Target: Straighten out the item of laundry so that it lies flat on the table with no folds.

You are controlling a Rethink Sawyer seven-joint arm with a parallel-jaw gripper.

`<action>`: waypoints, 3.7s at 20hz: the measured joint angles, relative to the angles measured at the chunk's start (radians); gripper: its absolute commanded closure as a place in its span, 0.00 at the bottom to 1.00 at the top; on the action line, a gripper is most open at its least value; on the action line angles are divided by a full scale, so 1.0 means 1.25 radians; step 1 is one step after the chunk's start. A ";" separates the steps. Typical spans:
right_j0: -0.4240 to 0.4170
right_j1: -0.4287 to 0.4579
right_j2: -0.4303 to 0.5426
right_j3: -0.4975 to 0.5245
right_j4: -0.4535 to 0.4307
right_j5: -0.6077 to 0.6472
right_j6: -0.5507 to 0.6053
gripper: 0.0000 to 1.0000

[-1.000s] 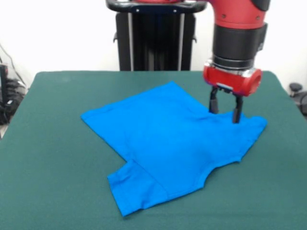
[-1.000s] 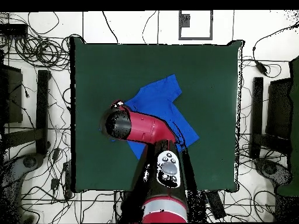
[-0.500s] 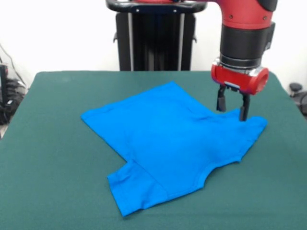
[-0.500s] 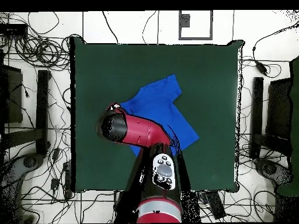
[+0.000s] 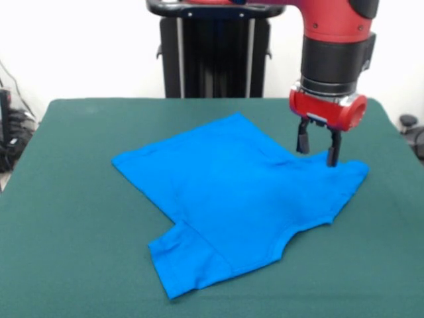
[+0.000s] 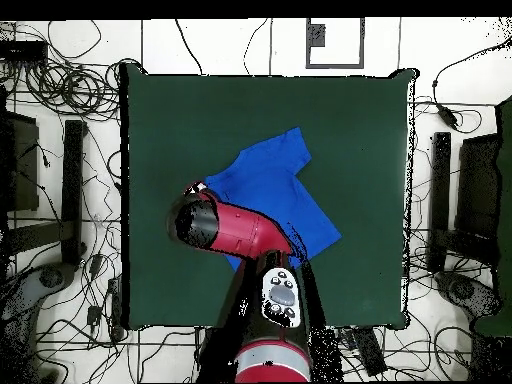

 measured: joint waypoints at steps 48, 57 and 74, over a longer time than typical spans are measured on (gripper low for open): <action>0.077 0.116 -0.001 0.027 0.097 -0.146 0.000 0.00; 0.105 0.144 -0.012 0.026 0.133 -0.159 0.000 0.00; 0.172 0.168 -0.068 0.011 0.217 -0.160 0.000 0.00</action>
